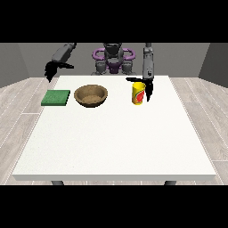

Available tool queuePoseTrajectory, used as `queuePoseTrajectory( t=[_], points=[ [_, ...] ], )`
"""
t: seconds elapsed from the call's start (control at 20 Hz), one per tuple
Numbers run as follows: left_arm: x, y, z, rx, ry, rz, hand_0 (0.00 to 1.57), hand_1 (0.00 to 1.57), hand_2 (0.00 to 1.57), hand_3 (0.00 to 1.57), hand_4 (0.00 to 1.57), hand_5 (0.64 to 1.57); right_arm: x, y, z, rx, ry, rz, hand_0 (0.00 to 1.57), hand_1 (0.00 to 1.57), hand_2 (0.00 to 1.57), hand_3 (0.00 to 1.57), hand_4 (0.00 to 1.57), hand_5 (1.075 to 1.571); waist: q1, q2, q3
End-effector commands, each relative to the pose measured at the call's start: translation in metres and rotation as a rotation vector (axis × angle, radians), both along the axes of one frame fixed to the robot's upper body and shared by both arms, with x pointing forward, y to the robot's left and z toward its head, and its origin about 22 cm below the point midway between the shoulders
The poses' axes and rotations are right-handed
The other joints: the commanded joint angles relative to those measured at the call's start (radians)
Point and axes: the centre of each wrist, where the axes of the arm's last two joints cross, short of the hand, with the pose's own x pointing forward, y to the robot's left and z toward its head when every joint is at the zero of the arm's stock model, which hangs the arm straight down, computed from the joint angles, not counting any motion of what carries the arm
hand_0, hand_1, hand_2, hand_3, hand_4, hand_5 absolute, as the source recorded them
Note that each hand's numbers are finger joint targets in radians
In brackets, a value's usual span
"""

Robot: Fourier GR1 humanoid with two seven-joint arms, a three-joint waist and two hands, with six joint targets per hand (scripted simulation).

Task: Pick the cup and pour the ball into the bowl, then pick the bowl and place it on the pad

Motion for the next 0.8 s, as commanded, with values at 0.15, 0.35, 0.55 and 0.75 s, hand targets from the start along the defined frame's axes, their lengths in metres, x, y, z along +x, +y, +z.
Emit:
queuePoseTrajectory(
  t=[0.15,0.35,0.55,0.75],
  points=[
    [-0.005,0.03,-0.008,0.302,-0.001,0.182,1.29,1.29,1.57,1.57,0.79,1.524,0.002,-0.009,0.003,0.0,-0.011,0.023,0.0,0.0,0.0,0.0,0.0,1.562,-0.043,0.016,0.0017],
    [-0.002,0.01,-0.019,0.355,-0.004,0.245,1.31,1.31,1.57,1.57,0.83,1.511,0.005,-0.023,0.02,-0.012,-0.03,0.037,0.0,0.0,0.0,0.0,0.0,1.556,-0.086,0.03,0.0001],
    [0.011,0.008,-0.01,0.345,-0.036,0.295,1.34,1.34,1.57,1.57,0.88,1.505,0.007,-0.042,0.04,-0.007,-0.086,0.029,0.0,0.0,0.0,0.0,0.0,1.556,-0.104,0.077,-0.0002],
    [0.012,-0.018,-0.009,0.442,-0.012,0.281,1.36,1.36,1.57,1.57,0.95,1.525,-0.004,-0.06,0.007,-0.008,0.006,-0.01,0.0,0.0,0.0,0.0,0.0,1.555,-0.056,-0.029,0.0012]
  ],
)
